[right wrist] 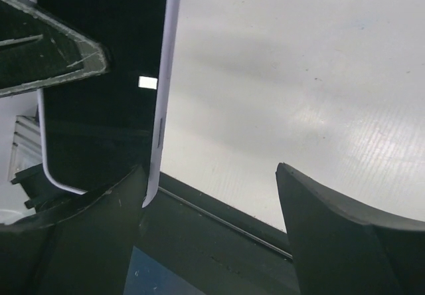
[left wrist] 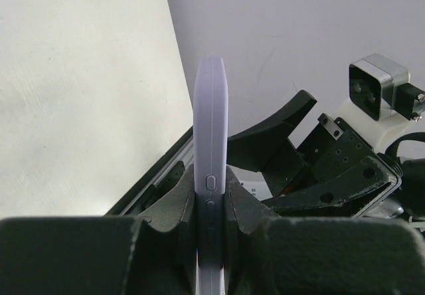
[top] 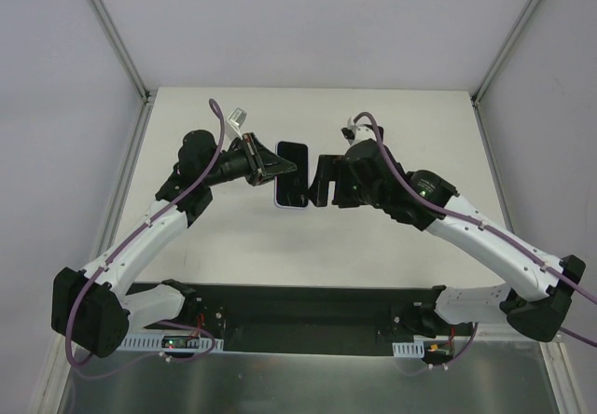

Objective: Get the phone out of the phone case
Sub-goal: Remove the phone case from the phone.

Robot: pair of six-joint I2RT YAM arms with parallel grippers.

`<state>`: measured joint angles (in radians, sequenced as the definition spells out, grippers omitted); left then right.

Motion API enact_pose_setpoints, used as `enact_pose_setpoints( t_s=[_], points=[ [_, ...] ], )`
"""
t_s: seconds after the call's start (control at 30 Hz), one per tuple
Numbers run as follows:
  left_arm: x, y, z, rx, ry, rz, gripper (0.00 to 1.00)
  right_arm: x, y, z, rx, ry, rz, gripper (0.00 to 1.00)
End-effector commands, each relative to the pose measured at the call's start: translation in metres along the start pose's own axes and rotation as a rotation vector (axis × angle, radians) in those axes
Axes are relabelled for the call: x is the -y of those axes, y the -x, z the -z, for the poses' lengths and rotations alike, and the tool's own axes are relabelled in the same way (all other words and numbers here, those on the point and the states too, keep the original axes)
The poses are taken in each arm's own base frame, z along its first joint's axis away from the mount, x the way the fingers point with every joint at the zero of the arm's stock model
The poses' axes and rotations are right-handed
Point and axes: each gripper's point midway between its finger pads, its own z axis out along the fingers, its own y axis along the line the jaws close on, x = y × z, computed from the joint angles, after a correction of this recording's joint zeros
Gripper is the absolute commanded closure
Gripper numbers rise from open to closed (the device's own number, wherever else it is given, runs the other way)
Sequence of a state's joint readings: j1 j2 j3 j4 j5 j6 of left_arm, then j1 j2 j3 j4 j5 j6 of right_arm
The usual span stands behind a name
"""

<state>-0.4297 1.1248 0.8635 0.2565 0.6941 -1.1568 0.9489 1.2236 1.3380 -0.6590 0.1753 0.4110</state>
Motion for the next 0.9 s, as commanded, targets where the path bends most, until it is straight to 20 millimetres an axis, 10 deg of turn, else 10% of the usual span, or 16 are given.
enact_pose_setpoints(
  t_s=[0.0, 0.53, 0.87],
  points=[
    [0.051, 0.013, 0.011, 0.060, -0.114, -0.093, 1.00, 0.031, -0.006, -0.001, -0.022, -0.177, 0.017, 0.19],
    [0.095, 0.018, 0.025, 0.099, -0.235, -0.088, 1.00, 0.058, -0.048, -0.026, -0.143, -0.287, 0.031, 0.19],
    [0.105, 0.019, 0.032, 0.131, -0.316, -0.034, 1.00, 0.035, -0.068, -0.042, -0.207, -0.151, -0.032, 0.18]
  ],
)
